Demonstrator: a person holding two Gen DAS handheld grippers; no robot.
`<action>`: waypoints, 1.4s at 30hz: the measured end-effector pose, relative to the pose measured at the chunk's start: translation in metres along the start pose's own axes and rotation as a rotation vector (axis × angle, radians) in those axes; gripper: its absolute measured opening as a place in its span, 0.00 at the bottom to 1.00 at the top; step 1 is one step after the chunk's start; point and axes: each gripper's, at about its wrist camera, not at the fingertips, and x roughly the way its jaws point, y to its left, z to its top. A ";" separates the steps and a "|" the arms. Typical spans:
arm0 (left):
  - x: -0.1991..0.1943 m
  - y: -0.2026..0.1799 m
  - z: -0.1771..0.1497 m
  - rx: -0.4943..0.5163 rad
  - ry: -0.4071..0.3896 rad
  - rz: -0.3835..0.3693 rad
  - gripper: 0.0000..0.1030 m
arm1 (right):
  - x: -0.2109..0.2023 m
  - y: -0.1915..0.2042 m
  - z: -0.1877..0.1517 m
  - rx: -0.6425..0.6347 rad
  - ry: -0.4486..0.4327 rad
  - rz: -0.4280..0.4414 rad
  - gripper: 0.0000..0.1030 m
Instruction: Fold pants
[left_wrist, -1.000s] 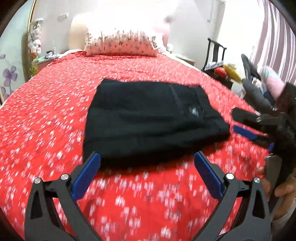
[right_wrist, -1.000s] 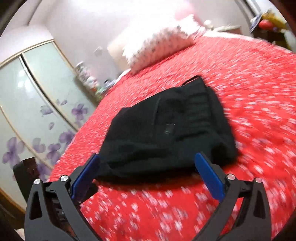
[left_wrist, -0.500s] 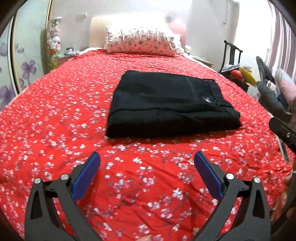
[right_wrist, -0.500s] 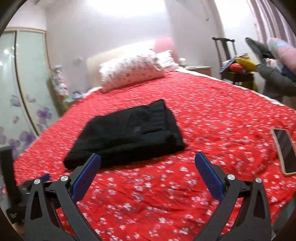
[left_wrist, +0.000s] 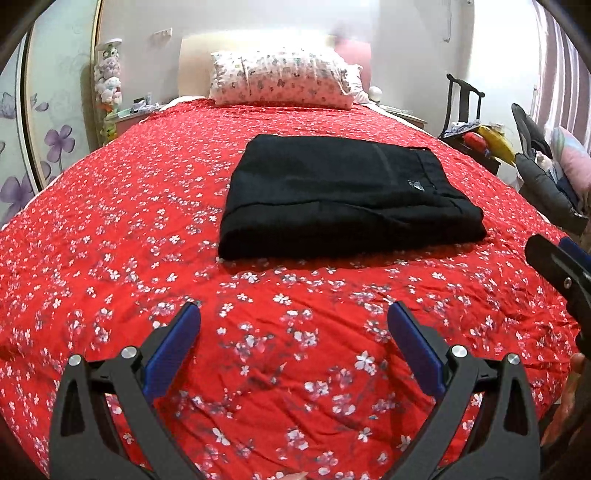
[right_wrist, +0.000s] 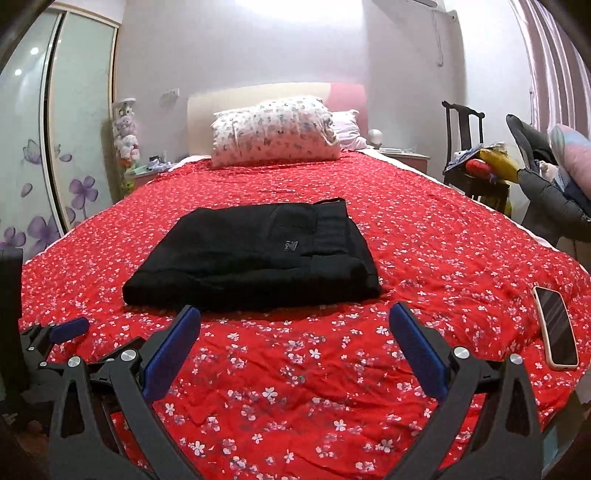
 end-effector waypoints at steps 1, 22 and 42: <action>0.000 0.002 0.000 -0.006 0.002 -0.002 0.98 | -0.001 0.001 0.000 0.001 0.001 -0.003 0.99; 0.002 -0.004 0.001 0.016 0.012 0.000 0.98 | 0.006 0.006 -0.002 -0.014 0.040 -0.019 0.99; 0.004 -0.008 -0.002 0.024 0.016 0.005 0.98 | 0.008 0.007 -0.004 -0.012 0.055 -0.014 0.99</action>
